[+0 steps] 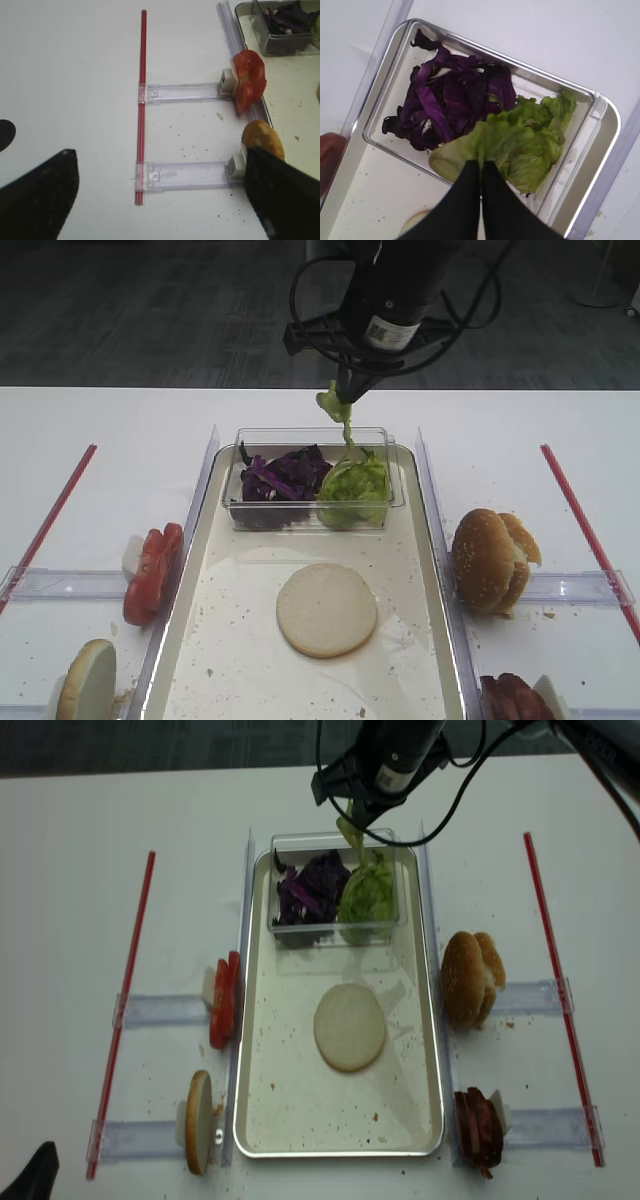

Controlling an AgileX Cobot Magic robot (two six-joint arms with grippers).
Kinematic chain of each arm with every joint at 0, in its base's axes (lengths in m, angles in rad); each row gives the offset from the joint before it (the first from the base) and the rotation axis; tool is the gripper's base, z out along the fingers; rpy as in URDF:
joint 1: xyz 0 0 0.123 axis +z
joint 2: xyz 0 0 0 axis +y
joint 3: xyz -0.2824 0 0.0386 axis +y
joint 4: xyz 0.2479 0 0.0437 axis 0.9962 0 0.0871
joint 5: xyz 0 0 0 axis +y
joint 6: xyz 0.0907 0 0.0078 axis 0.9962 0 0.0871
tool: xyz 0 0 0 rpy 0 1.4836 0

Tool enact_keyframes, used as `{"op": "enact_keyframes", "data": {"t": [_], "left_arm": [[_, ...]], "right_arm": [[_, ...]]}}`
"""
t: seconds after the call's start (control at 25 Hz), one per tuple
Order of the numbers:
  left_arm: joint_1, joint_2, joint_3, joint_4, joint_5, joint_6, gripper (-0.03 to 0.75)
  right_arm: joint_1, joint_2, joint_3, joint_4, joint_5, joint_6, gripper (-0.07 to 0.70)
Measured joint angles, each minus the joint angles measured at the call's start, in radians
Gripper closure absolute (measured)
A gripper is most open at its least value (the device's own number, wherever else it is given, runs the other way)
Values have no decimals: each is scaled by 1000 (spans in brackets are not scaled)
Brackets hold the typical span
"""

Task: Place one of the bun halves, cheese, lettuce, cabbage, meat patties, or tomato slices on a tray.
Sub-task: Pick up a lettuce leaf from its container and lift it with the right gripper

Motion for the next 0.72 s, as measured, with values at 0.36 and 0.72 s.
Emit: {"op": "enact_keyframes", "data": {"t": [0.36,0.72], "left_arm": [[0,0,0,0,0,0,97],[0,0,0,0,0,0,97]], "right_arm": [[0,-27,-2,0,113,-24,589],[75,-120,88,-43,181,-26,589]]}}
